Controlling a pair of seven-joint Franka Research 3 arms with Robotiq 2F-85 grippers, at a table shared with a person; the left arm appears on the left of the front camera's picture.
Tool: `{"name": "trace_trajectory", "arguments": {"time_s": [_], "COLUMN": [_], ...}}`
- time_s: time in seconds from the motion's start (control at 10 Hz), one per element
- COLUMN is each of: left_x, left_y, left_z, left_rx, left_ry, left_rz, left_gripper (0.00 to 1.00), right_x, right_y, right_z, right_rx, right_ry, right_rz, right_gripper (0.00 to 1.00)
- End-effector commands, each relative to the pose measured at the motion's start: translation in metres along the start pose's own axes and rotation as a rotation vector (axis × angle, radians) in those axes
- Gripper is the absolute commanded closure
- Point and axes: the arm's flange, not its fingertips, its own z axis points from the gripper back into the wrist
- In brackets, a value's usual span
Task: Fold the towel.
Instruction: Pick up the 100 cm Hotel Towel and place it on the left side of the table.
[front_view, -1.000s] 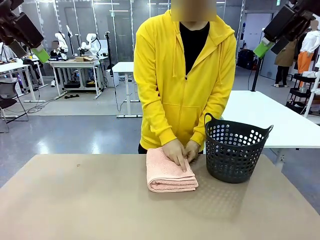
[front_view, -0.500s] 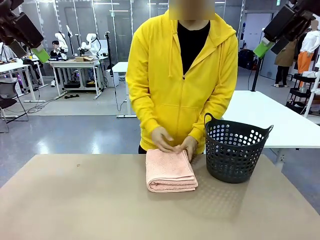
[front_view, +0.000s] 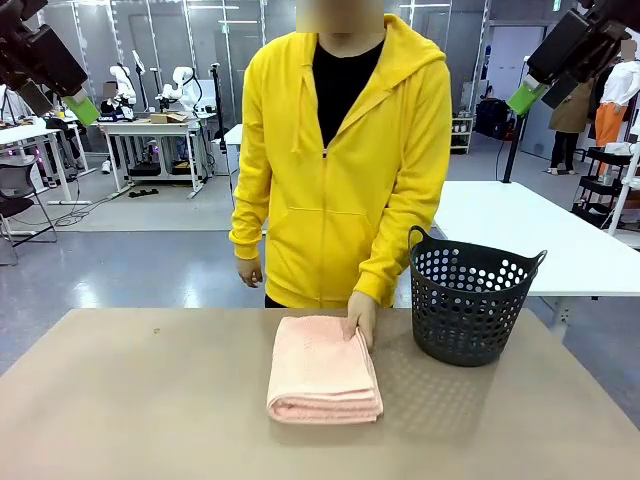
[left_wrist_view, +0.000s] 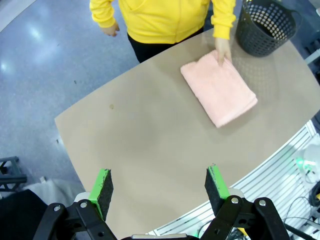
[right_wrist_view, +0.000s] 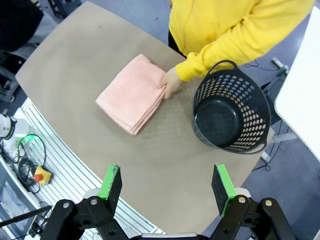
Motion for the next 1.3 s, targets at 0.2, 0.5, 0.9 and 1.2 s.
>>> {"name": "trace_trajectory", "arguments": {"time_s": [0.2,0.5,0.9,1.2], "left_x": [0.0016,0.0016,0.0016,0.0016], "left_y": [0.0015,0.0015,0.0015,0.0015], "left_z": [0.0042,0.0042,0.0042,0.0042], "left_rx": [-0.009,-0.009,-0.009,-0.009], "left_ry": [0.012,0.012,0.012,0.012], "left_rz": [-0.013,-0.013,-0.013,-0.013], "left_gripper": [0.06,0.06,0.06,0.06], "right_x": [0.0006,0.0006,0.0006,0.0006], "right_y": [-0.0003,-0.0003,-0.0003,-0.0003], "right_z": [0.0029,0.0029,0.0029,0.0029], "right_rx": [0.002,0.002,0.002,0.002], "right_ry": [0.009,0.009,0.009,0.009], "right_rz": [-0.007,-0.007,-0.007,-0.007], "right_gripper": [0.09,0.09,0.09,0.09]}}
